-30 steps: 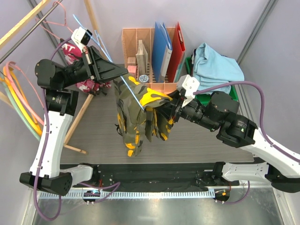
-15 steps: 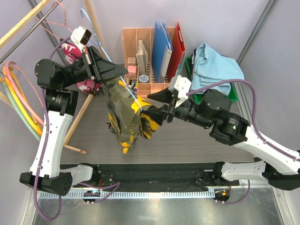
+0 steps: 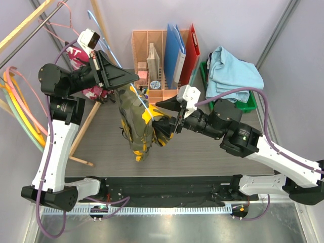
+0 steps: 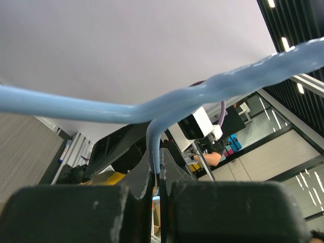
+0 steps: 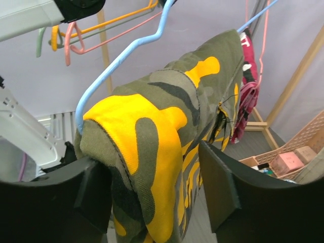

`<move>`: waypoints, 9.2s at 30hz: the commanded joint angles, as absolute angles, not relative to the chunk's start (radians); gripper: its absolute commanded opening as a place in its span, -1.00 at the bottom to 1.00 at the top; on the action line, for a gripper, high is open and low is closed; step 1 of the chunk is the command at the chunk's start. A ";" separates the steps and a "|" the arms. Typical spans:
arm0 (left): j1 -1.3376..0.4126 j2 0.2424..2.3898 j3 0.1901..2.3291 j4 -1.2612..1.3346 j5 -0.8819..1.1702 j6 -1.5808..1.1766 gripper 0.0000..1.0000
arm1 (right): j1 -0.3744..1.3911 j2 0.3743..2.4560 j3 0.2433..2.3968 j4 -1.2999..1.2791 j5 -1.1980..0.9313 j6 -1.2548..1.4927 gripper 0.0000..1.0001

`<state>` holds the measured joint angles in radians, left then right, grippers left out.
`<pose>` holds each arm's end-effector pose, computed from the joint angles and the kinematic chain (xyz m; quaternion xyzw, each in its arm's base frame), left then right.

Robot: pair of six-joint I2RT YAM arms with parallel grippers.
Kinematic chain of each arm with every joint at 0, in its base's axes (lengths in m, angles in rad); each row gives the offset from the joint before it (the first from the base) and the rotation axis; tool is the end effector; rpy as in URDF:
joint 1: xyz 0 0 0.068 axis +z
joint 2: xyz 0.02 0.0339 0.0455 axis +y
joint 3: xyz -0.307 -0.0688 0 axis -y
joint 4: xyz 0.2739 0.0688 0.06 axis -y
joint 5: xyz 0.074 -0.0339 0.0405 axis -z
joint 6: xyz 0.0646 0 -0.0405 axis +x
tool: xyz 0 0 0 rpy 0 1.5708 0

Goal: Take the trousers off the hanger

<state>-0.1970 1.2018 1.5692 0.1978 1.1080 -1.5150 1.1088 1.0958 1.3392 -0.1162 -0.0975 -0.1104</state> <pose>0.2144 -0.1017 0.6093 0.1135 0.6063 -0.7289 0.2970 0.1139 0.2428 0.5283 -0.4078 0.5201 0.3872 0.6428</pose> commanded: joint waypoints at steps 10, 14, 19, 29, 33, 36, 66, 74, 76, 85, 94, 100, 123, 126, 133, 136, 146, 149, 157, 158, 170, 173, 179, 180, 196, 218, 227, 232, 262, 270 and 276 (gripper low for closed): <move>-0.219 1.173 1.612 0.256 1.088 -1.494 -1.00 | 1.111 1.124 1.399 -0.052 0.017 -0.229 0.25; -0.221 1.167 1.606 0.261 1.089 -1.502 -0.99 | 1.111 1.169 1.342 0.099 -0.035 -0.232 0.21; -0.224 1.155 1.598 0.261 1.089 -1.503 -1.00 | 1.111 1.247 1.325 0.313 -0.011 -0.200 -0.21; -0.229 1.126 1.577 0.195 1.101 -1.442 -0.99 | 1.109 1.187 1.313 0.523 0.337 -0.230 -0.99; -0.227 1.126 1.588 0.045 1.089 -1.338 -1.00 | 1.109 1.174 1.393 0.463 0.364 -0.242 -0.99; -0.222 1.126 1.606 -0.072 1.071 -1.246 -0.99 | 1.109 1.160 1.440 0.414 0.374 -0.239 -0.99; -0.196 1.140 1.500 -0.117 1.063 -1.203 -0.99 | 1.109 1.218 1.911 0.307 0.531 -0.417 -0.99; -0.196 1.129 1.457 -0.138 1.029 -1.198 -0.99 | 1.108 1.353 2.154 0.392 0.408 -0.394 -0.98; -0.196 1.126 1.444 -0.150 1.029 -1.180 -1.00 | 1.109 1.377 2.199 0.414 0.387 -0.400 -0.99; -0.196 1.118 1.344 -0.232 1.009 -1.111 -0.99 | 1.109 1.457 2.319 0.529 0.304 -0.488 -0.99; -0.196 1.137 1.339 -0.362 1.015 -0.993 -0.99 | 1.109 1.506 2.386 0.574 0.270 -0.682 -0.99; -0.196 1.088 1.365 -0.561 0.982 -0.844 -0.99 | 1.109 1.301 1.987 0.694 0.386 -0.894 -0.99; -0.196 0.920 1.278 -0.535 1.019 -0.847 -0.99 | 0.685 0.865 0.931 0.702 1.267 -0.798 -0.99; -0.198 0.919 1.275 -0.526 1.023 -0.845 -0.99 | 0.525 0.919 1.034 0.521 1.209 -0.655 -0.99; -0.198 0.936 1.253 -0.503 1.040 -0.839 -0.99 | 0.265 1.093 1.244 0.344 0.996 -0.454 -0.99; -0.198 0.956 1.249 -0.485 1.052 -0.836 -0.99 | 0.247 1.220 1.328 0.365 0.957 -0.456 -0.99; -0.198 1.031 1.295 -0.476 1.055 -0.807 -1.00 | 0.144 1.906 1.919 0.425 0.759 -0.468 -0.99; -0.198 1.061 1.315 -0.479 1.071 -0.798 -0.99 | 0.144 2.190 2.229 0.339 0.715 -0.450 -0.98; -0.199 1.124 1.342 -0.503 1.051 -0.773 -1.00 | 0.117 2.572 2.502 0.258 0.581 -0.265 -0.59; -0.199 1.127 1.356 -0.527 1.048 -0.766 -1.00 | 0.117 2.572 2.479 0.256 0.580 -0.258 -0.49; -0.199 1.104 1.329 -0.554 0.964 -0.732 -0.99 | 0.117 2.292 2.372 -0.159 0.603 -0.071 0.77; -0.199 1.100 1.281 -0.551 0.913 -0.744 -1.00 | 0.117 2.223 2.327 -0.317 0.620 -0.022 0.94; -0.199 1.048 1.249 -0.554 0.865 -0.768 -1.00 | 0.117 1.933 2.045 -0.457 0.536 0.058 0.99; -0.201 1.042 1.250 -0.554 0.868 -0.778 -1.00 | 0.117 1.898 2.017 -0.480 0.507 0.067 0.99; -0.199 0.959 1.328 -0.606 0.779 -0.893 -1.00 | 0.524 1.232 1.548 -0.837 0.489 0.373 0.99; -0.199 0.968 1.413 -0.695 0.626 -0.976 -1.00 | 1.694 1.169 1.252 -0.352 0.969 -0.165 0.88; -0.199 0.963 1.454 -0.726 0.635 -0.992 -0.99 | 1.531 1.198 1.304 -0.282 0.740 -0.255 0.47; -0.199 0.962 1.463 -0.719 0.646 -1.008 -0.99 | 1.476 1.265 1.354 -0.272 0.628 -0.261 0.37; -0.199 0.488 1.546 -0.596 0.344 -0.795 0.55 | 1.100 1.494 1.597 -0.153 0.045 0.118 -0.98; -0.193 0.362 1.652 -0.623 -0.136 -0.660 0.52 | 1.032 1.758 1.913 -0.126 -0.196 0.212 -0.99; -0.190 0.331 1.657 -0.679 -0.181 -0.555 0.52 | 1.026 2.000 2.169 -0.089 -0.290 0.279 -0.99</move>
<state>-0.1963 0.3054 1.6741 -0.6083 -0.0780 -0.6640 1.0290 1.9106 2.0232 -0.1745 -0.1837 0.2161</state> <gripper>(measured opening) 0.762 0.056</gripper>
